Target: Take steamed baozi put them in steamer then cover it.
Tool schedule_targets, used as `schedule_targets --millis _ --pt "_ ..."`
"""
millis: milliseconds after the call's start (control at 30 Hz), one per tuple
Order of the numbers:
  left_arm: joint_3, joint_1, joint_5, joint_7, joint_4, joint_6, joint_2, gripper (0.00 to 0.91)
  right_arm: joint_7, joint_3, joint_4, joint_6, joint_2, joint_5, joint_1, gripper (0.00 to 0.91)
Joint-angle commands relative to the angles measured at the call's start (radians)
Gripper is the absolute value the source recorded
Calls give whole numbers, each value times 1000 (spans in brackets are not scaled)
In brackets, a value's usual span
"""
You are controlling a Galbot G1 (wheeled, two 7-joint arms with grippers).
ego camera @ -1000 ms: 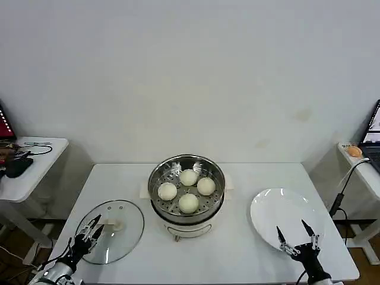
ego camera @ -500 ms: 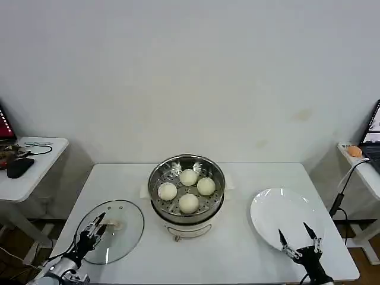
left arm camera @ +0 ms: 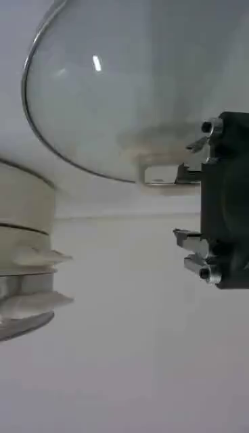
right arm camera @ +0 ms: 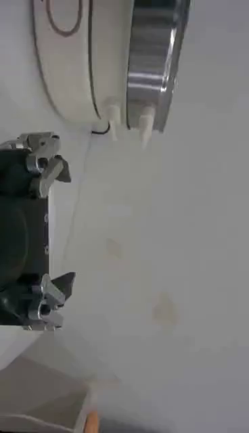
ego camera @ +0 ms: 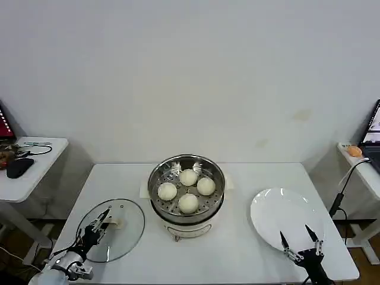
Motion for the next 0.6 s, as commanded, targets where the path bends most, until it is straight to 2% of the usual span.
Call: schedule_targets --millis 33,133,233,600 --pt "17 -23 -13 9 4 1 0 312 1 2 1 0 0 1 0 907" --pt "17 -21 -22 10 5 -1 0 151 2 5 -2 0 1 3 1 907" --pt "14 -13 -25 7 5 -6 1 50 3 9 -5 1 0 4 2 907" --pt "-58 24 -12 -55 11 -28 -42 0 3 4 -6 1 2 2 2 907"
